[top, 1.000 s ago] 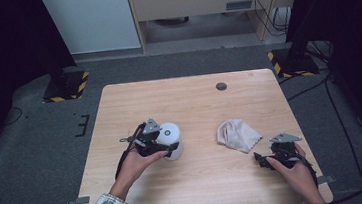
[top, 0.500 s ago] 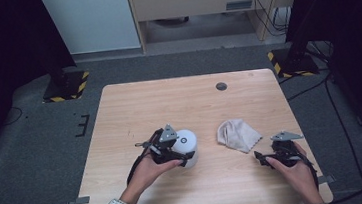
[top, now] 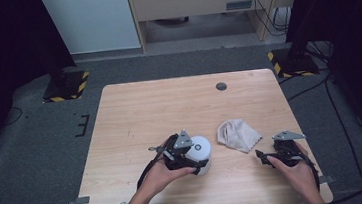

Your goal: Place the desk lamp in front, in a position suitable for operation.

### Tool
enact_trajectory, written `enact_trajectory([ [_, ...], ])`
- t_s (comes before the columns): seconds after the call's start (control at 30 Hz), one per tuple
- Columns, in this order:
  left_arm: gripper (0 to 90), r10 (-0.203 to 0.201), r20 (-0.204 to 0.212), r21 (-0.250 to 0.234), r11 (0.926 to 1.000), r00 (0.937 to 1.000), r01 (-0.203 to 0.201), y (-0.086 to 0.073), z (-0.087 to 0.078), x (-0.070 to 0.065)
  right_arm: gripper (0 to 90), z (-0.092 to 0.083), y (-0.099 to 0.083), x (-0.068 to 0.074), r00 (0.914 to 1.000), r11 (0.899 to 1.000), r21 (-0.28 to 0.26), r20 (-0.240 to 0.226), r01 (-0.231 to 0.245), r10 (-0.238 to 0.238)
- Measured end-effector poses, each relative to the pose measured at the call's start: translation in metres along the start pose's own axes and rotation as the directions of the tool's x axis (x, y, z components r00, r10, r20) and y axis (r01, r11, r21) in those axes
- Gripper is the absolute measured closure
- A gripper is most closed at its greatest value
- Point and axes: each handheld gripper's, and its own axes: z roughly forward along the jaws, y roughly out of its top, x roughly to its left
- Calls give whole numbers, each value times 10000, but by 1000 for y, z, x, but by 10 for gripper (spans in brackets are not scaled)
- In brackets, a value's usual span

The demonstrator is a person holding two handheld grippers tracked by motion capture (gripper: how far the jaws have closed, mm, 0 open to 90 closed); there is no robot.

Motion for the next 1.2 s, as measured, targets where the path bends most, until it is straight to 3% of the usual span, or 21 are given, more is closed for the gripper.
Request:
enact_trajectory([
  [0.23, 70, -262, 124, 30, 9997, 9996, 262, -1, -2, 3, 146, 0, 0, 2, 10000, 10000, -32, -40, 15, -16],
  [0.47, 29, 23, -3, -227, 9997, 10000, -23, -2, -4, 1, 177, -3, 3, 6, 9993, 9987, -376, -143, 333, -339],
  [0.67, 30, -227, -48, -711, 9972, 9997, 223, -7, -32, 7, 280, -7, 11, 13, 9976, 9957, -820, -514, 427, -471],
  [0.73, 31, -398, -117, -848, 9957, 9991, 386, -18, -49, 14, 365, -5, 19, 17, 9965, 9952, -821, -600, 523, -574],
  [0.8, 32, -463, -104, -901, 9949, 9989, 452, -24, -53, 17, 397, -4, 22, 18, 9962, 9954, -792, -641, 530, -582],
  [0.93, 40, -1193, -351, -851, 9896, 9922, 1159, -55, -59, 32, 448, 6, 41, 23, 9934, 9944, -843, -893, 644, -719],
  [0.97, 43, -1152, -545, -529, 9923, 9918, 1124, -62, -60, 34, 420, 15, 52, 30, 9883, 9923, -628, -1027, 1063, -1124],
  [1.0, 43, -1152, -545, -529, 9923, 9918, 1124, -62, -60, 34, 403, 21, 57, 32, 9872, 9920, -548, -1062, 1136, -1189],
  [1.03, 43, -958, -660, -387, 9949, 9932, 934, -64, -60, 35, 403, 21, 57, 32, 9872, 9920, -548, -1062, 1136, -1189],
  [1.07, 43, -856, -800, -264, 9961, 9931, 837, -68, -60, 37, 366, 33, 67, 34, 9873, 9926, -406, -1057, 1148, -1185],
  [1.2, 45, -927, -1085, 184, 9953, 9898, 953, -75, -56, 44, 313, 53, 77, 33, 9903, 9973, -121, -1181, 721, -731],
])
